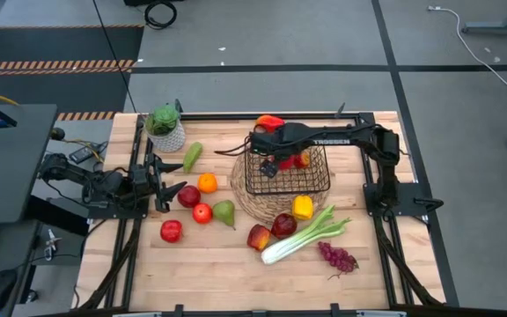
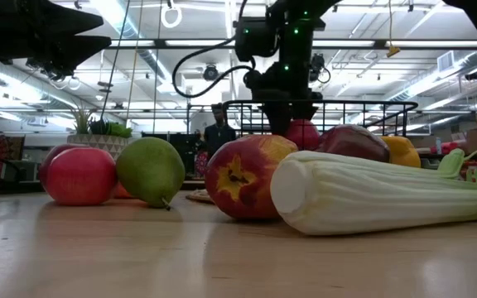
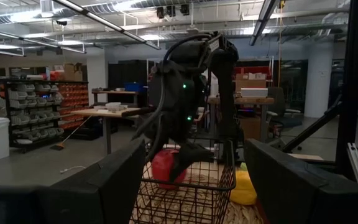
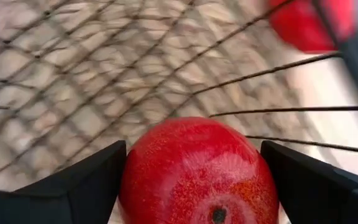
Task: Build produce basket
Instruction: Put the red apple into the black wire basket
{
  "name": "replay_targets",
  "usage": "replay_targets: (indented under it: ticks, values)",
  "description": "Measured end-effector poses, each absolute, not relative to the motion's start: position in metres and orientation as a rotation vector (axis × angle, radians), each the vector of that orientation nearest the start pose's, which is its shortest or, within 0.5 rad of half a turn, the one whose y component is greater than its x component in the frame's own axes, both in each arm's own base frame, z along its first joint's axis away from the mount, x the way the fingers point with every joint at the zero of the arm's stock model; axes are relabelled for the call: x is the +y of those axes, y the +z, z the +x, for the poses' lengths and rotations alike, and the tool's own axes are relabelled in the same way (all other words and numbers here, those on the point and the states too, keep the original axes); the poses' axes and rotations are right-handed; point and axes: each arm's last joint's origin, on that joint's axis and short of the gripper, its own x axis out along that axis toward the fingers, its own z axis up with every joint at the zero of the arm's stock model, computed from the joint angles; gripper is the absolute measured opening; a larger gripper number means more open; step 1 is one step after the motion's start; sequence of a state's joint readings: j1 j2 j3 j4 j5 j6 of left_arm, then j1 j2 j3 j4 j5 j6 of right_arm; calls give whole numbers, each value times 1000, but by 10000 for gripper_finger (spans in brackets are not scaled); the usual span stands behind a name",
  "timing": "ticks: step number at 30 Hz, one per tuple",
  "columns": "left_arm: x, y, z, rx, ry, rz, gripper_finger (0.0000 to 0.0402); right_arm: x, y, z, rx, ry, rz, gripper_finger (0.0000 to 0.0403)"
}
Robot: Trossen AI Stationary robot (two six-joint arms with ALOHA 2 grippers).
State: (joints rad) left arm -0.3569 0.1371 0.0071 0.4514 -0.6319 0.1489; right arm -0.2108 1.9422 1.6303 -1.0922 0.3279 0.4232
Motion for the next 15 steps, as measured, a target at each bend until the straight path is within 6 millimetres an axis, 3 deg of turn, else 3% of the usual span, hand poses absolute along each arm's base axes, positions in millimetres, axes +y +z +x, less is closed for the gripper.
replay_targets:
  ticks: [10, 15]
  values:
    - [-17, 196, 96, -263, 293, -6, 281, -88, 226, 383, 1292, -731, 128, 376]
    - [-17, 196, 96, -262, 293, -6, 281, -82, 209, 383, 1274, -731, 130, 376]
